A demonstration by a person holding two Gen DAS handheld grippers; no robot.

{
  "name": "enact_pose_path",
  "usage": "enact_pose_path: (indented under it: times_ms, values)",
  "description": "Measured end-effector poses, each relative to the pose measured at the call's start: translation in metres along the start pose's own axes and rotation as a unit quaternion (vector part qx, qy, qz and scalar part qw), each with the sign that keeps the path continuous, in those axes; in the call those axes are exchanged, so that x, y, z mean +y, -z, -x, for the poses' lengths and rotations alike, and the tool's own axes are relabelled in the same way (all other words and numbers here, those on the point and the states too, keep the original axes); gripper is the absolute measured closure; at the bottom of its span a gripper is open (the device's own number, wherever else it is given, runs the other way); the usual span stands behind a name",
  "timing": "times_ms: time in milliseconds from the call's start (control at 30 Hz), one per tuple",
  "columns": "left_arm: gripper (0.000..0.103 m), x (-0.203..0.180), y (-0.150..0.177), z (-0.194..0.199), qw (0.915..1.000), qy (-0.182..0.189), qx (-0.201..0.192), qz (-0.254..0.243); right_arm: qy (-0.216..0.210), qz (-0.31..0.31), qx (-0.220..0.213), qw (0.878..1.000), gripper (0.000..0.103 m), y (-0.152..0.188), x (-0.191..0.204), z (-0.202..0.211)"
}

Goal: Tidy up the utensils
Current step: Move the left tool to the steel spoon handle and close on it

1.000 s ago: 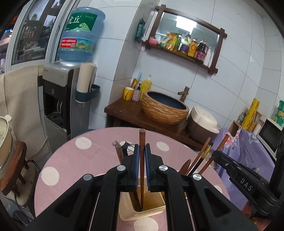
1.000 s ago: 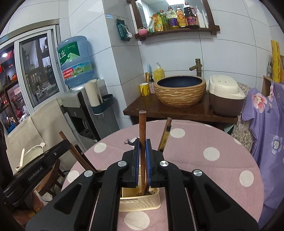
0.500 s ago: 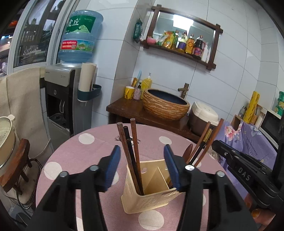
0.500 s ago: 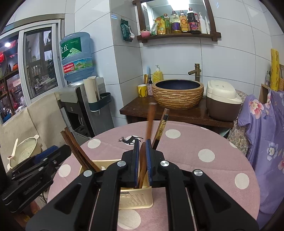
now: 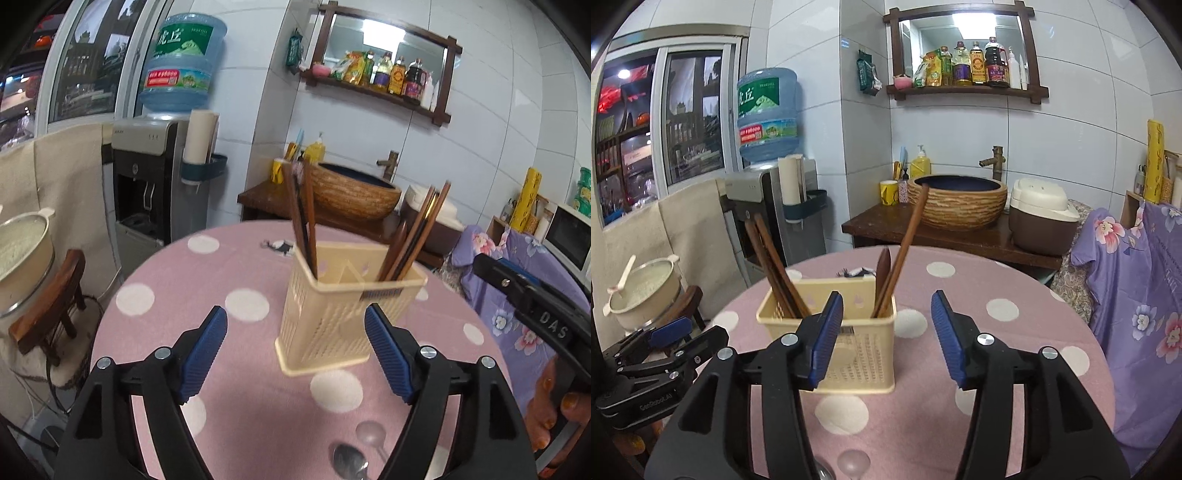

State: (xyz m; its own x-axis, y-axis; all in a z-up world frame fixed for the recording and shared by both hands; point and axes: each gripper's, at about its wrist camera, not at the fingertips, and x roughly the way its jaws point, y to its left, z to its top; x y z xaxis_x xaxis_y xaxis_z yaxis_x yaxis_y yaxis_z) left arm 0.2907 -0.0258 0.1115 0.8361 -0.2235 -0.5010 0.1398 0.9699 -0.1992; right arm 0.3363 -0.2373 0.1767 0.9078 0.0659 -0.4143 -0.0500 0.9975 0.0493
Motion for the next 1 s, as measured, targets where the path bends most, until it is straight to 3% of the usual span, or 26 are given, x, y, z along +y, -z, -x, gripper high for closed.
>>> enact_pose_path:
  times_ms: [267,533,800,1000]
  values:
    - [0.029,0.009,0.054,-0.015,0.9969,0.004,0.074,0.027,0.021,0.008,0.06,0.998,0.051,0.062,-0.009,-0.004]
    - [0.034,0.008,0.084,-0.016,0.9942,0.001,0.101,0.037,0.044,-0.008,0.106,0.993,0.051,0.109,-0.02,-0.004]
    - [0.047,0.003,0.105,-0.018,0.9911,0.003,0.126,0.044,0.064,-0.037,0.123,0.99,0.051,0.135,-0.037,0.009]
    - [0.048,-0.014,0.11,-0.025,0.9895,0.024,0.139,0.03,0.065,-0.054,0.136,0.987,0.051,0.141,-0.047,0.01]
